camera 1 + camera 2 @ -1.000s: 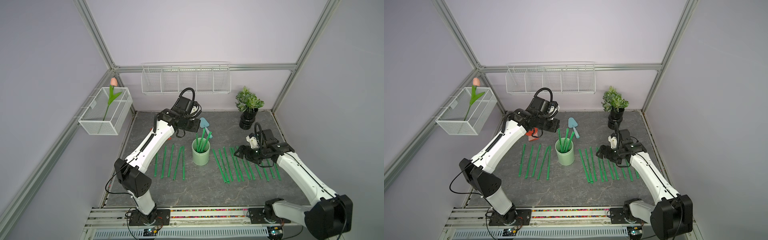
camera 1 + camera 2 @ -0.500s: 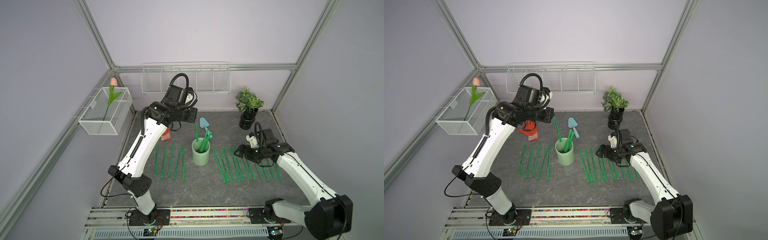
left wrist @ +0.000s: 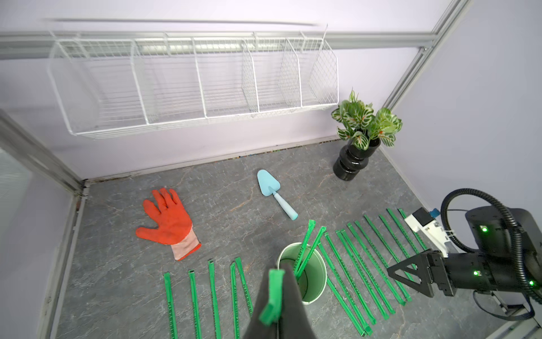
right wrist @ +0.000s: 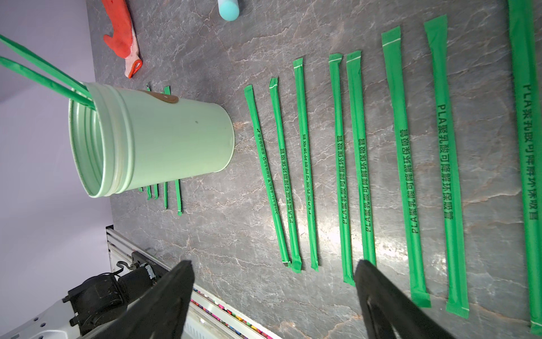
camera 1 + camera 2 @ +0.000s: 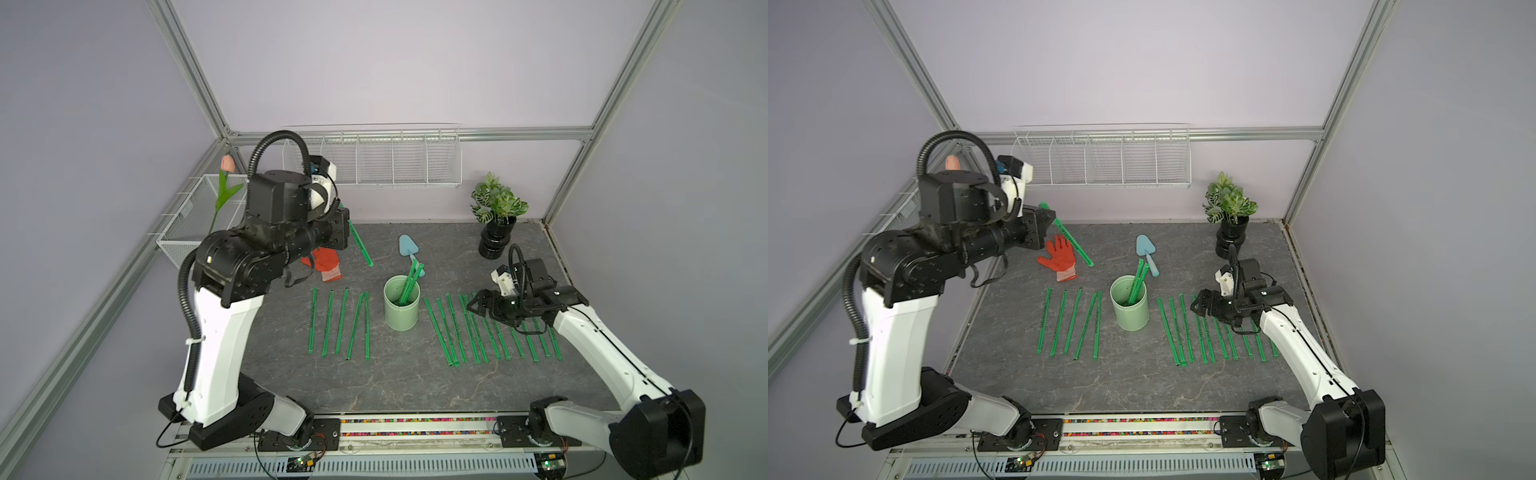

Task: Take the straws out of the storage container
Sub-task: Pick up the straw from the container, then place the straw at the center of the board.

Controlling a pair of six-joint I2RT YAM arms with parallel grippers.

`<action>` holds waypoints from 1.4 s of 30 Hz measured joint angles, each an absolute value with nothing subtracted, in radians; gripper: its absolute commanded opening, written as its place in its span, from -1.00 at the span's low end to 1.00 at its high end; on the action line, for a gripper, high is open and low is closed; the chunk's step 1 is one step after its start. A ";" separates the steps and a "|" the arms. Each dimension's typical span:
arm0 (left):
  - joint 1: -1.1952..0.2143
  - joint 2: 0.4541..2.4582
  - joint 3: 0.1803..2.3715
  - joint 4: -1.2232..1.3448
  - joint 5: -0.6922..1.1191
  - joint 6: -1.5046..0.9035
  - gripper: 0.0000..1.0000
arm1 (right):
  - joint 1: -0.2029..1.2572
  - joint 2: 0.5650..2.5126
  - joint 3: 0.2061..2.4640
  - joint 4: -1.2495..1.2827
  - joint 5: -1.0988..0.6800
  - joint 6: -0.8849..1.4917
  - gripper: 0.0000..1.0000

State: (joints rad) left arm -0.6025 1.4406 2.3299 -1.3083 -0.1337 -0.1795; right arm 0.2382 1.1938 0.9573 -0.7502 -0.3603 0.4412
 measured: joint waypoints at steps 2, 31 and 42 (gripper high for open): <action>-0.603 1.415 2.335 -1.330 -0.167 -0.179 -0.95 | 0.238 1.183 0.958 -0.751 -0.360 0.441 0.78; -0.318 1.815 2.177 -1.614 -0.450 -0.280 -0.96 | 0.238 1.156 0.934 -0.773 -0.345 0.434 0.78; -0.202 2.120 2.153 -1.617 -0.472 -0.293 -0.96 | 0.238 1.208 0.912 -0.772 -0.311 0.422 0.78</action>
